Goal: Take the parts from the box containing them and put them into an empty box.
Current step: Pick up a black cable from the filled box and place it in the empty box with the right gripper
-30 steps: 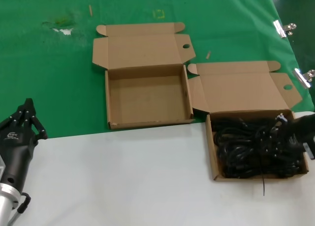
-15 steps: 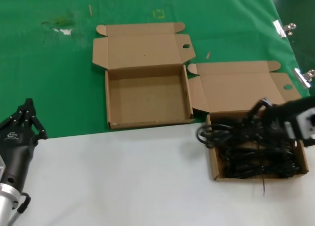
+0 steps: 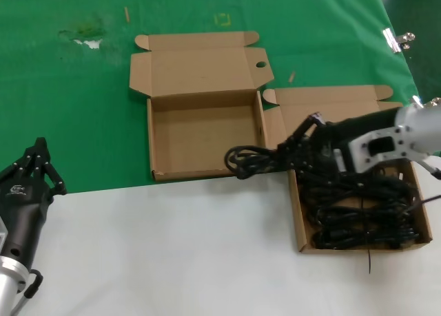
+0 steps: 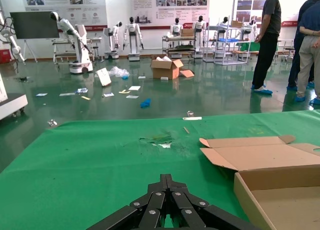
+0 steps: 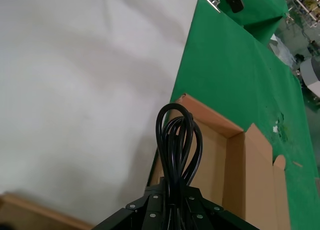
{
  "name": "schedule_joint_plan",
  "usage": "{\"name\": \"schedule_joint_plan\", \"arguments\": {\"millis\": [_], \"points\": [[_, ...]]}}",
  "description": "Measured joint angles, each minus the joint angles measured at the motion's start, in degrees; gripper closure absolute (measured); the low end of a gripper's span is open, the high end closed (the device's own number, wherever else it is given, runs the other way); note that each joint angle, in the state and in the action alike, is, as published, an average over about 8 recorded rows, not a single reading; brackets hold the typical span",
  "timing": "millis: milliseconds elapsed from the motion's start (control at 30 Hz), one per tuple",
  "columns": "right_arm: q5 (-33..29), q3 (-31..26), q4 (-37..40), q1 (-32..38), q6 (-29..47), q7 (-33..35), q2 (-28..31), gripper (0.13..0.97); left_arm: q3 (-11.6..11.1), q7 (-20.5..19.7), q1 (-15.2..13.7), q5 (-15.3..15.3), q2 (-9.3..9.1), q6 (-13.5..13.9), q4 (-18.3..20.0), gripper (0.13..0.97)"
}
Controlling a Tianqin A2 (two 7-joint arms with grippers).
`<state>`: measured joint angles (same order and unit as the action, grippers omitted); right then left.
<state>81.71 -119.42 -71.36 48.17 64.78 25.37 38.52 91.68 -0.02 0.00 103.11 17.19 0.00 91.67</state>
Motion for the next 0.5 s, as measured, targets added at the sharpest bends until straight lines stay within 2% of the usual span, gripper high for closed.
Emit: {"name": "schedule_joint_plan", "arguments": {"millis": [233,500], "points": [[-2.4,-2.4,5.1,3.1,-2.2,1.3,-5.2,0.919,0.0,0.0,0.0,0.0,0.0,0.0,0.0,0.957],[-4.0,-4.8,14.4,7.1,-5.0,5.9,-12.2,0.919,0.0,0.0,0.0,0.0,0.0,0.0,0.0,0.957]]}}
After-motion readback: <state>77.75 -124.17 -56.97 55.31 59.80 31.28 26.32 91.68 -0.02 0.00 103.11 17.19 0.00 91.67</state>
